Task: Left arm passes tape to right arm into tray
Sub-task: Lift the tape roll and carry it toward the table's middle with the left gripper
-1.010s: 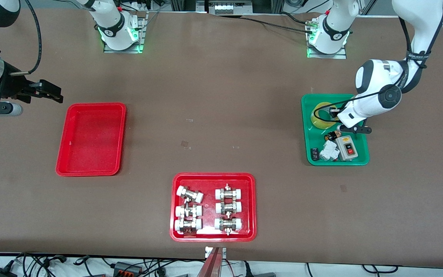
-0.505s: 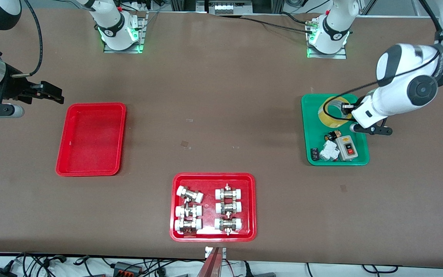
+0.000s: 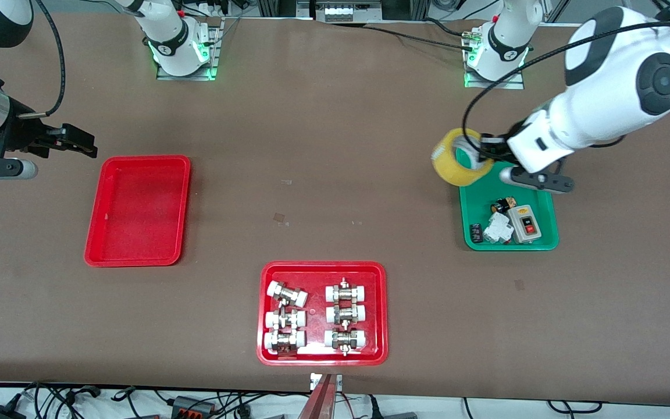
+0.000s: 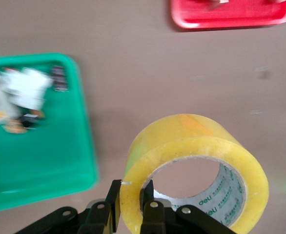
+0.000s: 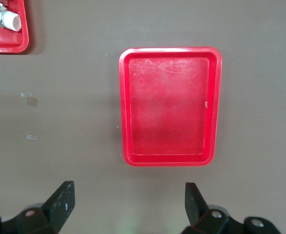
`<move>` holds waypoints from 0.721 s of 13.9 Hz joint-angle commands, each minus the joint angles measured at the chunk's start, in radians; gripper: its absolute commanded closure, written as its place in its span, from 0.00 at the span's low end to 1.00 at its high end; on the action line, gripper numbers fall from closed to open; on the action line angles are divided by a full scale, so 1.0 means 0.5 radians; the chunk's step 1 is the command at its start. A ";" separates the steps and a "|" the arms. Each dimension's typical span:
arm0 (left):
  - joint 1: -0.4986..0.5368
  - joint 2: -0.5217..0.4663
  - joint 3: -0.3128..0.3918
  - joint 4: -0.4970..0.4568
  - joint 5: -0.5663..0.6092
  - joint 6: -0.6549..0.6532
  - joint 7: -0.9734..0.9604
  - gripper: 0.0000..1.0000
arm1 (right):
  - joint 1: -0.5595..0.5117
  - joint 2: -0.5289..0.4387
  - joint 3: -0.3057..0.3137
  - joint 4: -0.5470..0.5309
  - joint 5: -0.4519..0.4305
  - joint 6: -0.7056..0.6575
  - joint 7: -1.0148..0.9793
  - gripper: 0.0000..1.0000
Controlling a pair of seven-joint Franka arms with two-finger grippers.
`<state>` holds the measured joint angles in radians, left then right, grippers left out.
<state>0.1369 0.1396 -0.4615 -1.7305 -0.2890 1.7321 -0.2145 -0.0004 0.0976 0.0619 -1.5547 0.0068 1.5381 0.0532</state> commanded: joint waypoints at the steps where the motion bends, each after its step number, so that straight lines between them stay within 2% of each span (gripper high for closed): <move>1: -0.315 0.370 -0.028 0.349 -0.063 0.145 -0.486 1.00 | -0.008 -0.002 0.005 0.020 0.014 -0.027 0.007 0.00; 3: -0.439 0.527 -0.031 0.423 -0.072 0.345 -0.684 1.00 | -0.015 0.001 0.005 0.020 0.023 -0.030 0.001 0.00; 7: -0.660 0.742 -0.028 0.454 -0.461 0.826 -0.797 1.00 | -0.015 0.001 0.005 0.020 0.023 -0.033 -0.008 0.00; 8: -0.694 0.812 -0.028 0.457 -0.504 0.922 -0.880 1.00 | -0.018 0.001 0.005 0.020 0.023 -0.033 -0.008 0.00; 10: -0.883 0.926 0.002 0.582 -0.487 1.064 -1.052 1.00 | -0.012 0.007 0.005 0.020 0.026 -0.106 -0.020 0.00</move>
<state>-0.2269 0.5390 -0.4742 -1.5371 -0.5125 2.2264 -0.6591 -0.0011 0.0977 0.0617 -1.5549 0.0068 1.5241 0.0530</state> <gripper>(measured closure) 0.789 0.000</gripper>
